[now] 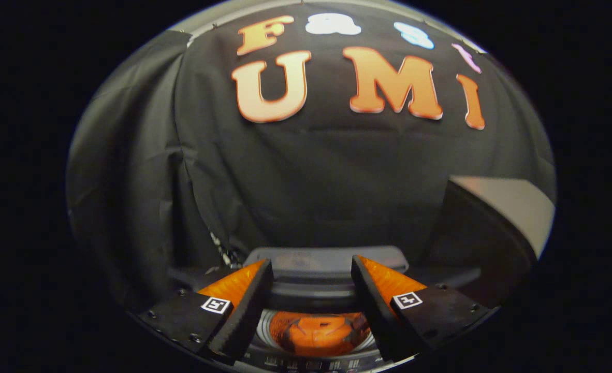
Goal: Put the clothes into the washing machine and then close the washing machine lid.
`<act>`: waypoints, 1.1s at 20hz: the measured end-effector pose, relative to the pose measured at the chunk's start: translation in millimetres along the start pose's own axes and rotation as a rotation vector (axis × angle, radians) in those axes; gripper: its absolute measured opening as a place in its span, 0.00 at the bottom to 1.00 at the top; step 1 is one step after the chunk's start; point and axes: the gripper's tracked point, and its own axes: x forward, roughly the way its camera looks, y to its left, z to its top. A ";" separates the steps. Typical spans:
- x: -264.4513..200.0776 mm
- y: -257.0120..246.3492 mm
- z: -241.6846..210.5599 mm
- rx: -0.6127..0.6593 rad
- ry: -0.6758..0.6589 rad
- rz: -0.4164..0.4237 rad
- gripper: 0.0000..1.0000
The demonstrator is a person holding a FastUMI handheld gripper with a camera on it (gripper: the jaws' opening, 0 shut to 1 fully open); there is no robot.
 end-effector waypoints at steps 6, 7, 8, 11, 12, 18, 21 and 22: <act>13.3 4.3 -37.9 0.014 0.069 0.017 0.98; 13.2 3.4 -35.2 0.011 0.066 0.017 0.98; 10.7 2.6 -29.9 0.009 0.059 0.016 0.98; 2.0 2.9 -1.1 -0.004 0.020 0.023 0.98; -4.4 2.5 14.0 -0.008 -0.006 0.028 0.98; -73.7 -12.2 122.6 -0.048 -0.189 0.033 0.98; -111.9 -32.2 156.2 -0.073 -0.249 -0.015 0.98; -126.4 -43.6 163.3 -0.072 -0.266 -0.026 0.98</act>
